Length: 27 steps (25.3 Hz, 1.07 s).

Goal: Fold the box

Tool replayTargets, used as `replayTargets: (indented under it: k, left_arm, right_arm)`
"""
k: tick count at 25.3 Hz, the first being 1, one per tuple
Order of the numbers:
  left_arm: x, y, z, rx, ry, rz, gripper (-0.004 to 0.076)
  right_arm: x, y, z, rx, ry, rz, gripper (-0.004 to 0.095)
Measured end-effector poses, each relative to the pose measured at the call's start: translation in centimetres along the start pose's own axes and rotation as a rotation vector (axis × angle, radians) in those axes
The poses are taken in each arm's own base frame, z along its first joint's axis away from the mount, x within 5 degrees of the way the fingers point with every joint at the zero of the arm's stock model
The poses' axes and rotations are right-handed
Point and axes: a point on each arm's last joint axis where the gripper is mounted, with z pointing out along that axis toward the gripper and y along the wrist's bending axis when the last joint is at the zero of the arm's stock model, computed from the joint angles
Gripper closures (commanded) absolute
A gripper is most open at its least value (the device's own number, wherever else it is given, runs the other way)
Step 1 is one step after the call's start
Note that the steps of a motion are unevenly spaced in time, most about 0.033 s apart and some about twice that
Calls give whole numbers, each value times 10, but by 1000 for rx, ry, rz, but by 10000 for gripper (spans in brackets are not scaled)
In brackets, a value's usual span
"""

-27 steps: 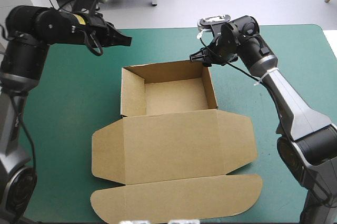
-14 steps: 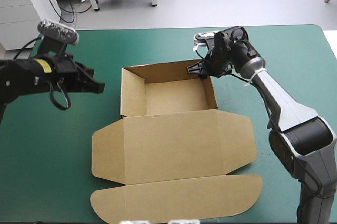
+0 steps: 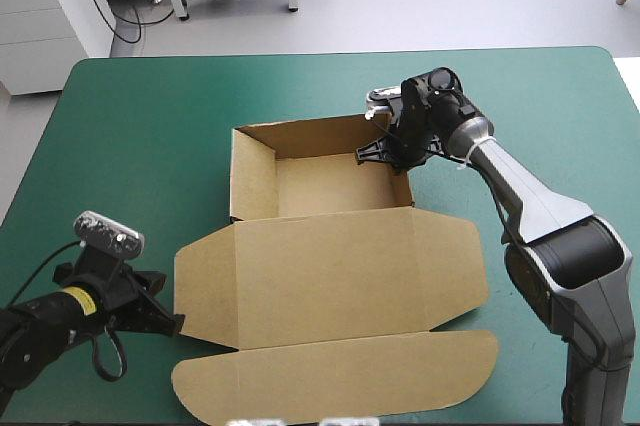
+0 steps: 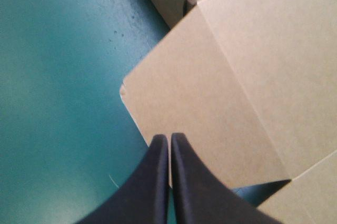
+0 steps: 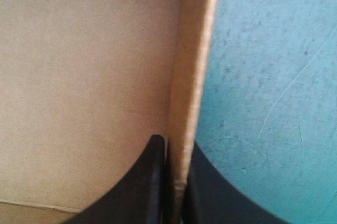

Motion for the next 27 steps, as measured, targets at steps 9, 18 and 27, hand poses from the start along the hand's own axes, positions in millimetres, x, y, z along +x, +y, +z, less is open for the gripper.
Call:
replayTargets:
  k: [9, 18, 27]
  left_arm:
    - [52, -6, -6, -5, -55, -15, 731]
    - [76, -7, 0, -11, 1, -10, 732]
    - [94, -6, 5, -35, 19, 2, 731]
  right_arm:
    - [-1, -2, 1, 0, -2, 16, 911]
    - [-1, -96, -34, 118, -71, 141, 910]
    - [76, -295, -99, 341, -120, 547, 910]
